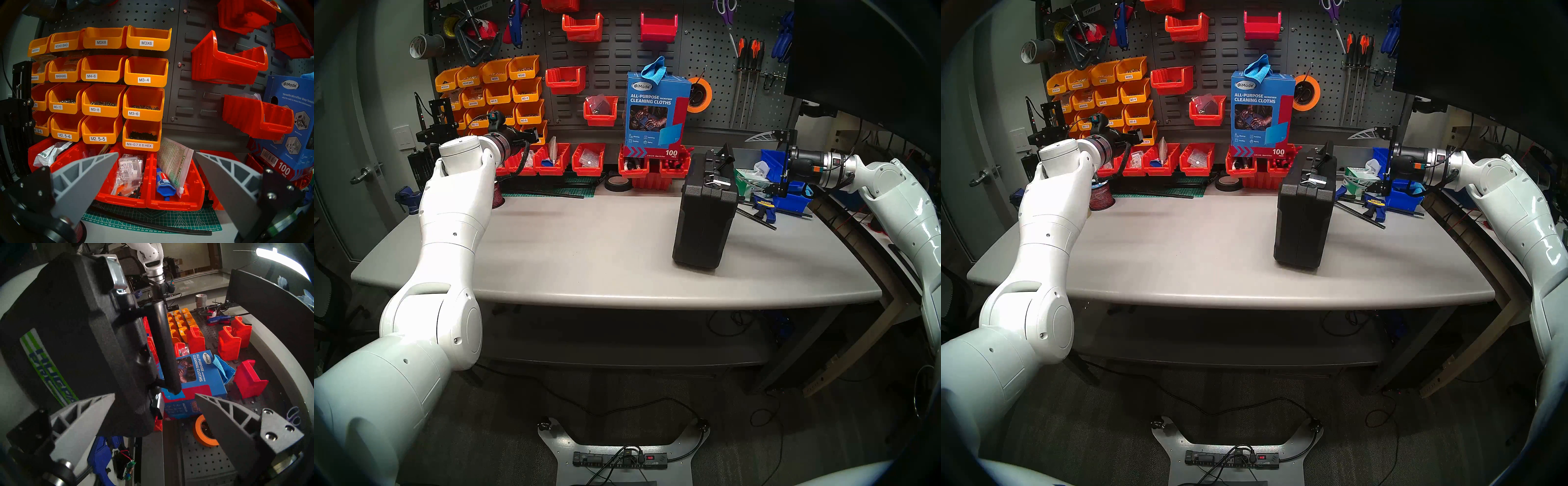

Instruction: Open the tool box

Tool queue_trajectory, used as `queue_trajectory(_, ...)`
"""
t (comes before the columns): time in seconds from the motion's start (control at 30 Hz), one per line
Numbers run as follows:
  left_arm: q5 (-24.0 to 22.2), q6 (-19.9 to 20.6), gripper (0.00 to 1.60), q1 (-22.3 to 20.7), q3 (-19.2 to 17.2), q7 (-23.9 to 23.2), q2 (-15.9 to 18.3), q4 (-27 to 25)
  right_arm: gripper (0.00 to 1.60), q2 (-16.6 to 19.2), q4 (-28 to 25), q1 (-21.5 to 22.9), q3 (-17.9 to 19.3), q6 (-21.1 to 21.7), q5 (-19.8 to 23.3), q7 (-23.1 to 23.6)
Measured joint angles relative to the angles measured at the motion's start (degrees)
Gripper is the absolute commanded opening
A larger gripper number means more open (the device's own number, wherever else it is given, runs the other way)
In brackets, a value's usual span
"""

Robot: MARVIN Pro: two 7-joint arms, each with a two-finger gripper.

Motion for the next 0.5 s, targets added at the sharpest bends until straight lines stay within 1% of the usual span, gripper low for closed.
queue_trajectory(0.2,0.0,0.0,1.6,0.0,0.0,0.0,0.0,0.0,1.6,2.44,2.7,-3.63,1.63,0.0,-0.26,-4.6)
queue_trajectory(0.5,0.0,0.0,1.6,0.0,0.0,-0.01,0.0,0.0,1.6,4.96,7.6,-7.78,5.01,0.02,-2.38,-12.42)
